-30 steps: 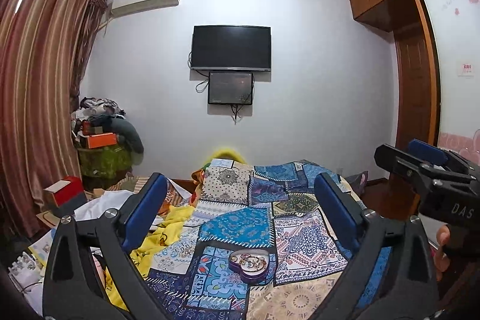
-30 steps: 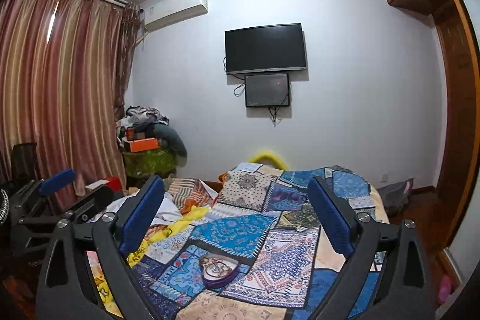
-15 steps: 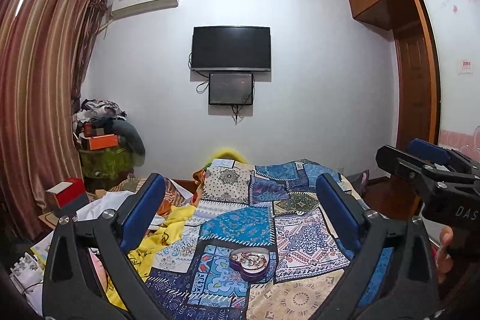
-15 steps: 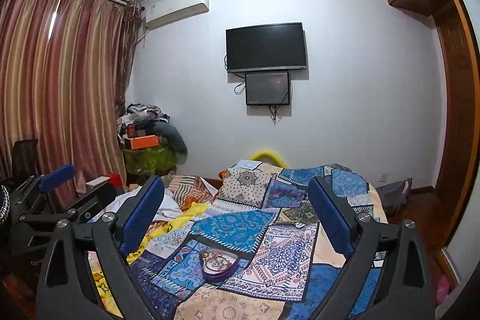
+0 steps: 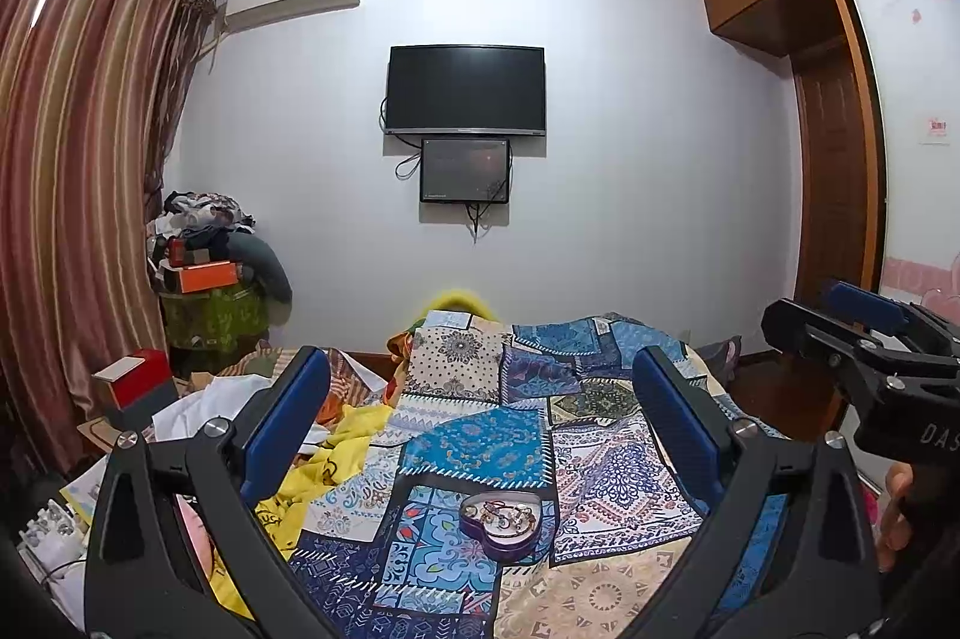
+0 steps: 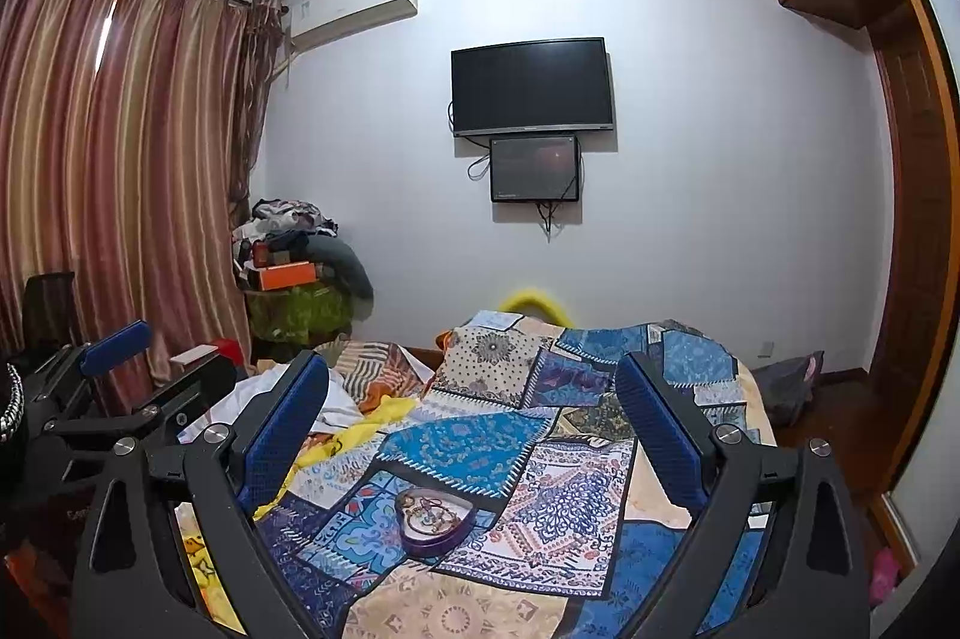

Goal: Organize jewelry

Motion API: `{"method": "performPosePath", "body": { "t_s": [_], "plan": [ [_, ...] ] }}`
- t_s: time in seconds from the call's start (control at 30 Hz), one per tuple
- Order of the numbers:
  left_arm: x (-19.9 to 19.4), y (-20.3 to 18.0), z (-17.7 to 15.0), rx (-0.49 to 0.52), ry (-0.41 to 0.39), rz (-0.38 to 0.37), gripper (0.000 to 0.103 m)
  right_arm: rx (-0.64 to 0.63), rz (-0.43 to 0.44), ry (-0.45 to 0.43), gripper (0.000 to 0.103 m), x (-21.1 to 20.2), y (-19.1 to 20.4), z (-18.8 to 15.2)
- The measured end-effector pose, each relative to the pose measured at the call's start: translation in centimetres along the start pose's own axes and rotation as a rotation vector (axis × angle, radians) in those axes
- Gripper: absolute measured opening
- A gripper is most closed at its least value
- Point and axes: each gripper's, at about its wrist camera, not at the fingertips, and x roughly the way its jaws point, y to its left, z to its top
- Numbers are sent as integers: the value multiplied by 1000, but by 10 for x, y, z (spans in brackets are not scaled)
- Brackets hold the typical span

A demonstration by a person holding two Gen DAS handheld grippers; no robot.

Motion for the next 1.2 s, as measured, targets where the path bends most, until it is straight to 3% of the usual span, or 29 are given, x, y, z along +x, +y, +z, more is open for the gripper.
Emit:
{"method": "performPosePath", "body": {
  "t_s": [1.2],
  "plan": [
    [10,5,-1,-1,33,-45,101,10,-4,15,95,-2,-3,-1]
  ]
}}
